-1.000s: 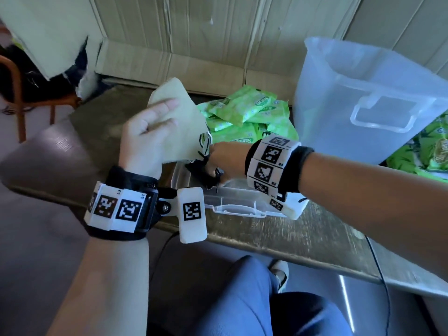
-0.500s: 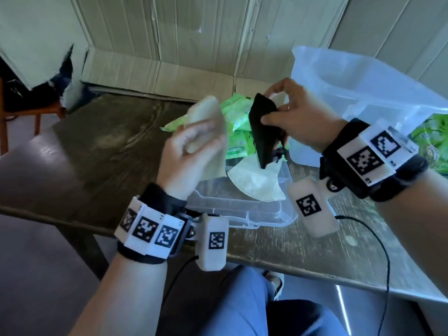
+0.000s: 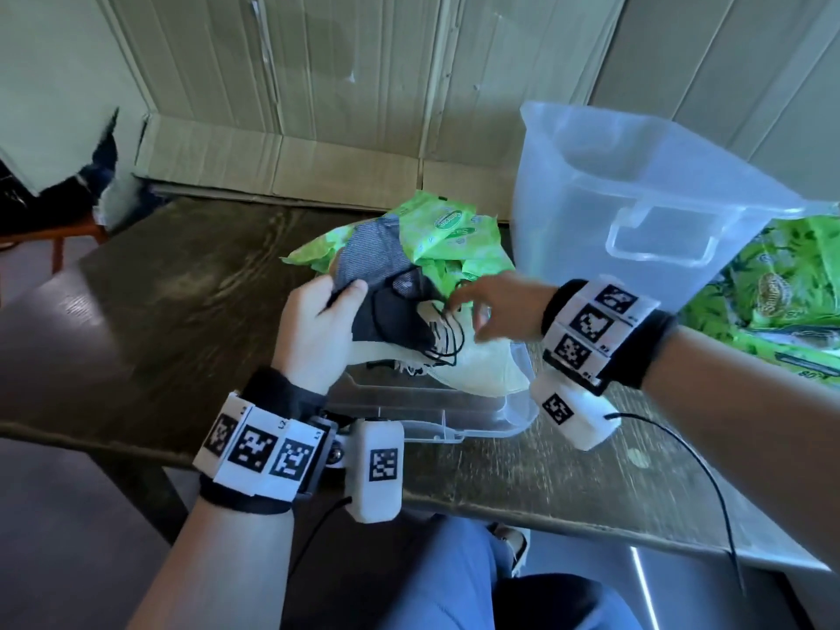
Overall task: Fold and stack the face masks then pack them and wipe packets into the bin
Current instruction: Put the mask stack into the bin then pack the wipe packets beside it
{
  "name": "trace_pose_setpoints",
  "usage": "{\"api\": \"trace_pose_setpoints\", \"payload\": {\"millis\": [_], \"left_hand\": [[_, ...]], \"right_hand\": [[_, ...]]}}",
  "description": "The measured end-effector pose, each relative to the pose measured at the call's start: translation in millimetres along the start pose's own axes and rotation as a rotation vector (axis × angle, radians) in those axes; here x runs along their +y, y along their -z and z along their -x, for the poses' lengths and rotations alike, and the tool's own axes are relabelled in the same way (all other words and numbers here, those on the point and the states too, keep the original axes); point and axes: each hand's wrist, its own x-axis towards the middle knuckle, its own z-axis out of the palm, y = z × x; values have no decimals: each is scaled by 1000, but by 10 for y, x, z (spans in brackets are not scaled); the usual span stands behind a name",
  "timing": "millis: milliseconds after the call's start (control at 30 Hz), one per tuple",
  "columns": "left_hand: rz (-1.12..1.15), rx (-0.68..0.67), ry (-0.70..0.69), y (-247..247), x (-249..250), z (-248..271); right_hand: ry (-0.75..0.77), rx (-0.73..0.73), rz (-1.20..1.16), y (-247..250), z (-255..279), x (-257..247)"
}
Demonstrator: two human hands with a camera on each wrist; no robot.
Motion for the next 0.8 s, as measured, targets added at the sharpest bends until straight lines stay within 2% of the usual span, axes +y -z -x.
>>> {"api": "trace_pose_setpoints", "payload": {"millis": [67, 200, 267, 433, 533, 700, 800], "left_hand": [[-5, 23, 20, 33, -16, -14], [6, 66, 45, 61, -30, -20], [27, 80, 59, 65, -6, -9], [122, 88, 119, 51, 63, 16], [82, 70, 78, 54, 95, 34], [21, 90, 5, 41, 147, 37], [11, 82, -31, -46, 186, 33]], "right_hand": [[22, -111, 149, -64, -8, -58], [53, -161, 199, -142, -94, -127], [58, -150, 207, -145, -136, -167], [106, -51, 404, -122, -183, -204], [64, 15, 239, -73, -126, -93], [37, 352, -154, 150, 226, 218], [57, 350, -417, 196, 477, 375]]}}
